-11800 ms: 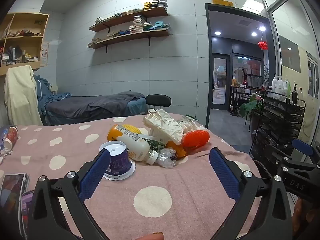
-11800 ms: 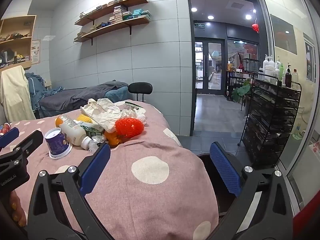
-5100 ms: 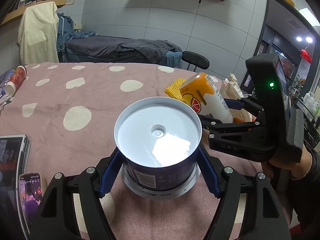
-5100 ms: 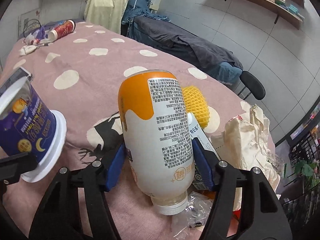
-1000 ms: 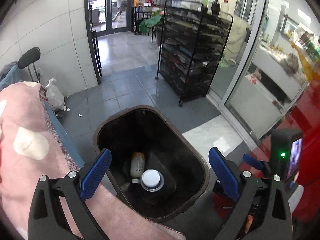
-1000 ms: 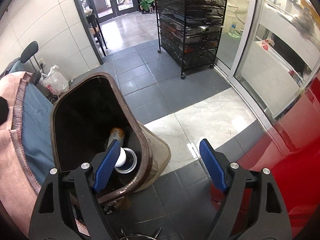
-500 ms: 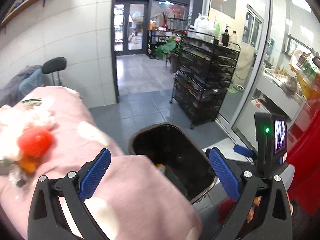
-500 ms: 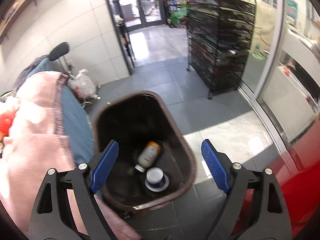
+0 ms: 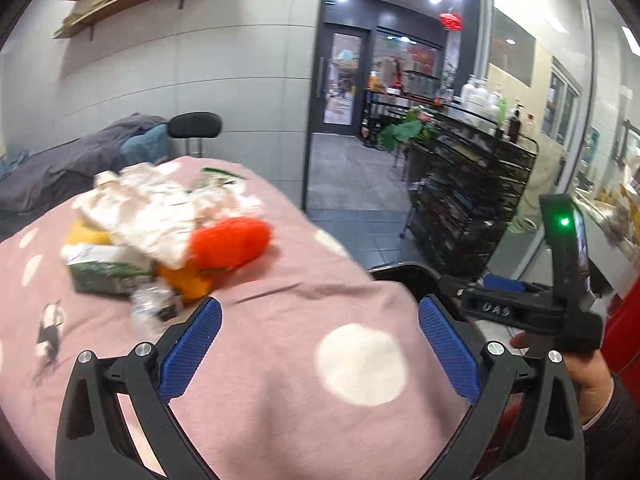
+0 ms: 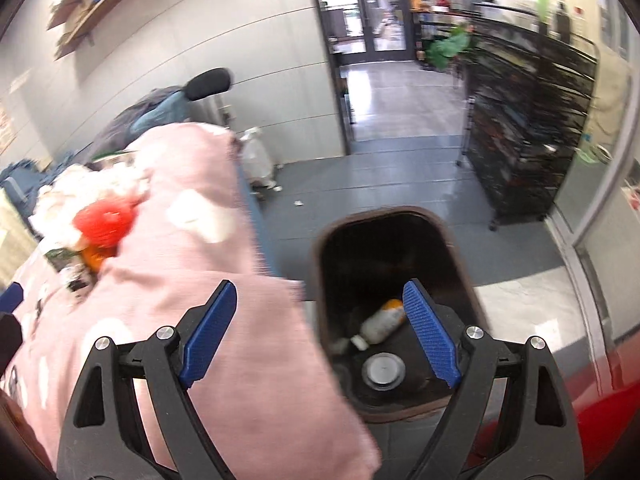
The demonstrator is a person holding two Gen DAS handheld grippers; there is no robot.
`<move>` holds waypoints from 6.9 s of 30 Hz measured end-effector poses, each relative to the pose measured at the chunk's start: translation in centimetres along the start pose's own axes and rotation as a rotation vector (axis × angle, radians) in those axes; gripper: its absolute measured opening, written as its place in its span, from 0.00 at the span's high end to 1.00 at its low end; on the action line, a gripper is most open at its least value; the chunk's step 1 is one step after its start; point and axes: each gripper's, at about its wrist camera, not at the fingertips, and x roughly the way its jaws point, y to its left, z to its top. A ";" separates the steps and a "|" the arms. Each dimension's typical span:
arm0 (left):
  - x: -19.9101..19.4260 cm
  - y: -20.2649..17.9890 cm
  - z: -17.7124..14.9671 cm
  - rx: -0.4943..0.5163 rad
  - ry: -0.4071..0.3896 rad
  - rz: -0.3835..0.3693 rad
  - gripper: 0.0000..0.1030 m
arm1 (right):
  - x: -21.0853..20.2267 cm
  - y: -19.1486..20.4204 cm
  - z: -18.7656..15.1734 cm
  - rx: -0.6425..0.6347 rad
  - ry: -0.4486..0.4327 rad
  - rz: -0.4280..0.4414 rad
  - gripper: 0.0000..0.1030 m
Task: Collect trash
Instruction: 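Grasp the orange mesh net with the right gripper while the left grasps the plastic bag, then carry both items over the black bin and open both grippers, then move both tools back toward the remaining trash on the table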
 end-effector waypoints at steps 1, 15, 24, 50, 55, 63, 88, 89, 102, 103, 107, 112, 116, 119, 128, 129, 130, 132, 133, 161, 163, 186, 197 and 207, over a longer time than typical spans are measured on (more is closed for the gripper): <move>-0.2 0.7 -0.3 -0.009 0.001 0.019 0.06 | 0.0 1.0 0.1 -0.015 0.002 0.020 0.18; -4.1 13.3 -5.0 -0.254 0.047 0.173 0.06 | -0.7 13.9 0.2 -0.286 0.031 0.272 0.18; -2.0 15.2 -3.6 -0.260 0.102 0.108 0.18 | 1.7 18.6 1.9 -0.388 0.051 0.247 0.18; 4.4 15.3 -1.5 -0.217 0.245 0.065 0.56 | 7.0 21.2 3.9 -0.462 0.134 0.250 0.78; 1.2 15.0 -2.6 -0.235 0.180 0.060 0.56 | 4.5 19.6 3.4 -0.426 0.090 0.242 0.78; -2.7 14.2 -3.5 -0.264 0.089 0.052 0.56 | 1.0 17.0 2.4 -0.374 0.042 0.245 0.78; -2.5 5.6 -1.2 -0.167 0.010 -0.102 0.56 | -3.3 3.3 1.3 -0.096 -0.062 0.100 0.78; -2.2 5.1 -1.0 -0.155 0.012 -0.113 0.56 | -3.2 2.5 1.3 -0.083 -0.062 0.085 0.78; 1.5 -2.3 0.6 -0.011 0.055 -0.244 0.56 | 4.1 -6.9 -0.7 0.081 0.092 -0.116 0.78; 1.8 -2.8 0.7 0.001 0.060 -0.249 0.56 | 4.8 -7.3 -1.0 0.089 0.108 -0.119 0.78; 2.7 -4.4 0.8 0.027 0.083 -0.273 0.56 | 8.1 -9.3 -2.5 0.130 0.184 -0.132 0.77; 3.5 -6.4 0.8 0.070 0.097 -0.289 0.56 | 10.8 -11.0 -4.7 0.184 0.237 -0.170 0.37; 4.3 -7.8 0.9 0.087 0.112 -0.308 0.56 | 10.7 -11.8 -5.5 0.206 0.241 -0.179 0.37; 5.1 -8.7 1.0 0.094 0.130 -0.329 0.56 | 9.8 -12.3 -5.8 0.217 0.227 -0.182 0.35; 8.2 -12.0 0.9 0.137 0.186 -0.353 0.56 | 6.6 -14.0 -6.0 0.256 0.176 -0.231 0.32; 8.6 -12.4 0.9 0.149 0.193 -0.350 0.56 | 6.2 -14.3 -6.1 0.267 0.169 -0.231 0.32; 8.9 -12.8 0.8 0.158 0.199 -0.349 0.56 | 6.0 -14.5 -6.1 0.274 0.164 -0.234 0.31; 9.6 -13.3 0.7 0.166 0.216 -0.355 0.56 | 5.6 -15.0 -6.3 0.289 0.158 -0.247 0.30; 9.9 -13.6 0.7 0.168 0.224 -0.358 0.56 | 5.5 -15.1 -6.3 0.297 0.157 -0.251 0.30; 10.5 -13.3 -0.3 0.165 0.210 -0.327 0.07 | 4.2 -16.3 -6.6 0.340 0.142 -0.266 0.28; 9.7 -13.1 0.1 0.167 0.187 -0.325 0.06 | 3.9 -15.8 -6.3 0.332 0.132 -0.256 0.26; 2.4 -3.4 0.3 0.006 0.064 -0.179 0.06 | -0.1 -4.9 -1.3 0.089 0.006 -0.075 0.21; -1.0 5.9 -1.9 -0.129 0.043 0.009 0.06 | -0.7 4.5 0.9 -0.130 -0.007 0.121 0.21; -2.8 14.1 -3.9 -0.266 0.096 0.168 0.06 | -1.3 16.3 2.1 -0.378 -0.013 0.297 0.21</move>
